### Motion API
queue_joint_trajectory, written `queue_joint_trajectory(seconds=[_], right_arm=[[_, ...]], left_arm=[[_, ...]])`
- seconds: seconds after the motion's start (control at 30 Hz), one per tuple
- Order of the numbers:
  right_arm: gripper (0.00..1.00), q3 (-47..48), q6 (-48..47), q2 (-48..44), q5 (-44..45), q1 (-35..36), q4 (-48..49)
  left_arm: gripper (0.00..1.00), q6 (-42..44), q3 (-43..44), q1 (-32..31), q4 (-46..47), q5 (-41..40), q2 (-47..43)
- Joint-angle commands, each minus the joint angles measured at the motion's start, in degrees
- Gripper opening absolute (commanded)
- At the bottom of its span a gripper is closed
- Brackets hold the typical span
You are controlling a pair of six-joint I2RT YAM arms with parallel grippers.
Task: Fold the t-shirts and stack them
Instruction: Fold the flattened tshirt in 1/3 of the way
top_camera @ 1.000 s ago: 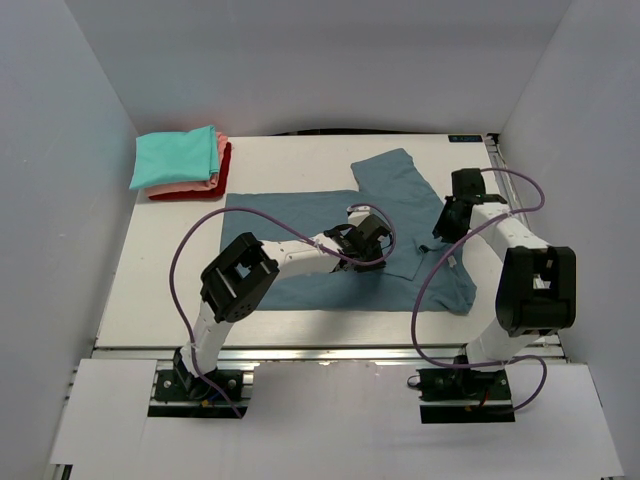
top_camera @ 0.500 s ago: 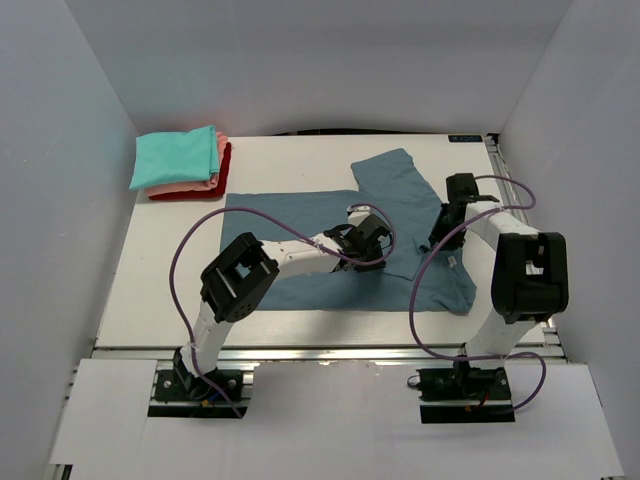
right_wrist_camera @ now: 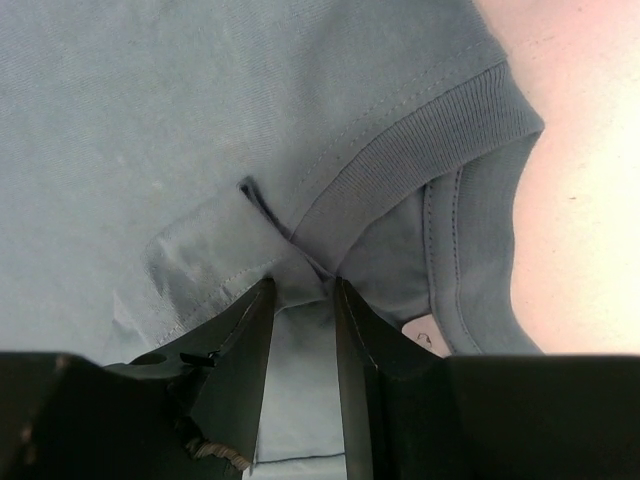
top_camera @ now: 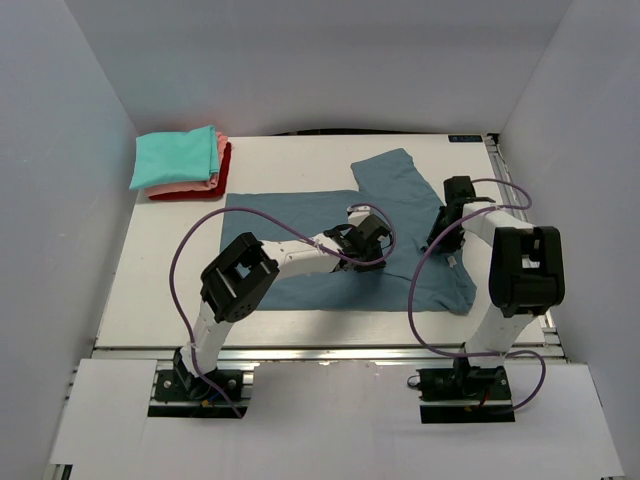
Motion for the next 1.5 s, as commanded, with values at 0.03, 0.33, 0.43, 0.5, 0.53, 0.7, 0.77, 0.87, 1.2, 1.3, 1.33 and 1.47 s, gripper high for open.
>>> queue_joint_trajectory(seconds=[0.03,0.33,0.43,0.5,0.53,0.7,0.77,0.87,1.2,1.3,1.33,1.47], right_arm=[[0.38,-0.5,-0.1,0.4,1.1,-0.5,1.9],[0.36,0.8,-0.2,0.5,1.1,-0.6,2.1],[0.35,1.4,-0.3,0.5,0.7,-0.5,2.0],[0.34,1.7,-0.3,0.7,0.4,-0.6,2.0],[0.34,2.0,-0.4,0.7,0.2,-0.5,2.0],[0.31,3.0,-0.5,1.3,-0.2,-0.5,1.9],[0.29,3.7,-0.8,1.9,-0.2,-0.6,1.7],[0.20,4.4,-0.9,2.3,-0.1,-0.6,1.7],[0.00,5.2,-0.8,0.2,-0.8,-0.5,0.2],[0.00,4.0,-0.2,-2.9,-1.8,-0.5,-0.5],[0.00,3.5,0.1,-4.4,-2.0,-0.5,-0.6],[0.00,3.4,-0.1,-6.2,-1.8,-0.5,-1.3]], left_arm=[[0.37,0.5,0.8,-0.3,-0.2,0.0,-1.4],[0.37,0.6,1.0,-0.2,-0.4,0.1,-1.2],[0.37,0.6,1.1,-0.3,-0.2,0.2,-1.1],[0.37,0.6,1.1,-0.2,-0.2,0.2,-0.9],[0.37,0.6,1.2,-0.3,-0.2,0.2,-0.8],[0.37,0.6,1.2,-0.2,-0.2,0.3,-0.9],[0.36,0.6,1.1,-0.3,-0.2,0.3,-1.0],[0.36,0.6,1.1,-0.2,-0.2,0.3,-1.0],[0.36,0.6,1.1,-0.3,-0.5,0.3,-1.2],[0.36,0.6,1.3,-0.2,-0.5,0.2,-1.3],[0.36,0.6,1.4,-0.3,-0.5,0.0,-1.3],[0.36,0.7,1.2,-0.3,-0.7,-0.1,-1.6]])
